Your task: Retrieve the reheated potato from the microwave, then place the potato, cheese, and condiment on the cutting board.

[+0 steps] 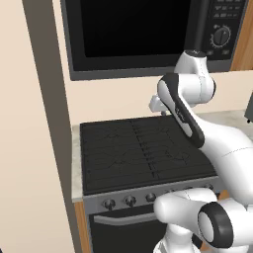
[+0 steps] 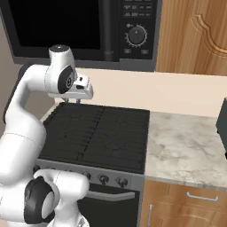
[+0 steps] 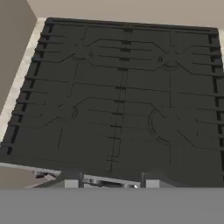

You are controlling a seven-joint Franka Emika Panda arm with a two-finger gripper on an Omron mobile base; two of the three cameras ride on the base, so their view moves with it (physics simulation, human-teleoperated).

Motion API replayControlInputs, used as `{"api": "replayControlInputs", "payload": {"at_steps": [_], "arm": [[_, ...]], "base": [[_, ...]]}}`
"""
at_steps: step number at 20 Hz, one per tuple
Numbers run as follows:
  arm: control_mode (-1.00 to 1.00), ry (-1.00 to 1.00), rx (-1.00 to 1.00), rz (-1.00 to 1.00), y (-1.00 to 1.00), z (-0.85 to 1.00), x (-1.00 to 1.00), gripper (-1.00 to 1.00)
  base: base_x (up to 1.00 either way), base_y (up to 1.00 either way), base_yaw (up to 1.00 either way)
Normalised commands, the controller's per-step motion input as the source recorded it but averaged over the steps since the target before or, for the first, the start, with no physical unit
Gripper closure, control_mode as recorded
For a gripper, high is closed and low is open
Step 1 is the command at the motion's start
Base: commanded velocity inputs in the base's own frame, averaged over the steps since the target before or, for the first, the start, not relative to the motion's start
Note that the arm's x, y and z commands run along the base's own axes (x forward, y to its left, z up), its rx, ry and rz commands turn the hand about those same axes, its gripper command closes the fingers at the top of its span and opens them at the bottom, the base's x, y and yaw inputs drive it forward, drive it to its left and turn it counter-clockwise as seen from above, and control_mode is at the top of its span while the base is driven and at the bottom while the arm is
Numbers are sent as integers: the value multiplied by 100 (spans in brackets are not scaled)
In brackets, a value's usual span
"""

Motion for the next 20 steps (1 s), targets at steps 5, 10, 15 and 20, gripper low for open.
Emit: {"api": "replayControlInputs", "payload": {"at_steps": [5,10,15,20], "arm": [[-100,-11,0,0,0,0,-23,-100],[-100,-43,0,-8,-4,19,-28,-100],[-100,-53,0,-5,-22,39,-29,-100],[-100,-33,0,-12,-24,45,-14,-100]], "base": [[0,0,0],[0,0,0],[0,0,0],[0,0,0]]}}
